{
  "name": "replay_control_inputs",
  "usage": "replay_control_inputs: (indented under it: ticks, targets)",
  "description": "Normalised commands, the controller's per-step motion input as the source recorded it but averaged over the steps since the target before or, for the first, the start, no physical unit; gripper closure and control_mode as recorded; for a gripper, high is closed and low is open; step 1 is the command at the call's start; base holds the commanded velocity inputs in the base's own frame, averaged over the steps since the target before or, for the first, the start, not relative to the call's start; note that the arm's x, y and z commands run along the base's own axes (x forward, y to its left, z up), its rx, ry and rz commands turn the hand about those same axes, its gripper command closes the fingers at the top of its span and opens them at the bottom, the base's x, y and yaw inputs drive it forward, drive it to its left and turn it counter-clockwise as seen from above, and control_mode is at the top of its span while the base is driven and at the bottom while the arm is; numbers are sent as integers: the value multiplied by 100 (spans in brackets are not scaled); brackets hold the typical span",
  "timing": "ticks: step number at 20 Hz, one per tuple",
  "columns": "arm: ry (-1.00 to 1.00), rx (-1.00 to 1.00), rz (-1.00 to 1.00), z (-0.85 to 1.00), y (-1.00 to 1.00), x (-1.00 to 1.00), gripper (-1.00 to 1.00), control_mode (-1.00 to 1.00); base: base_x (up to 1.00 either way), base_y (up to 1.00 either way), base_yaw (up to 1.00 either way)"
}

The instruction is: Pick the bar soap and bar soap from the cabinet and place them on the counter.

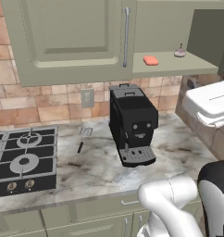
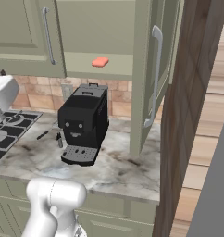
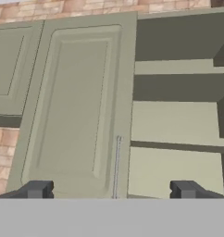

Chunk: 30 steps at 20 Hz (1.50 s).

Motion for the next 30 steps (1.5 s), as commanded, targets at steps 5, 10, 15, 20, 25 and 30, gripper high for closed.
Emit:
replay_control_inputs:
  ticks: [5,10,15,20,25,30]
  targets:
    - [0,4,-10,0,2,37,-100,-100,0,0,0]
    - [0,5,-6,-2,3,23,-100,-100,0,0,0]
    - [0,5,0,-11,13,10,-100,-100,0,0,0]
    - [0,2,0,-10,4,20,-100,-100,0,0,0]
    - [0,0,0,-8,0,27,-100,-100,0,0,0]
    - [0,0,1,-15,2,25,-100,-100,0,0,0]
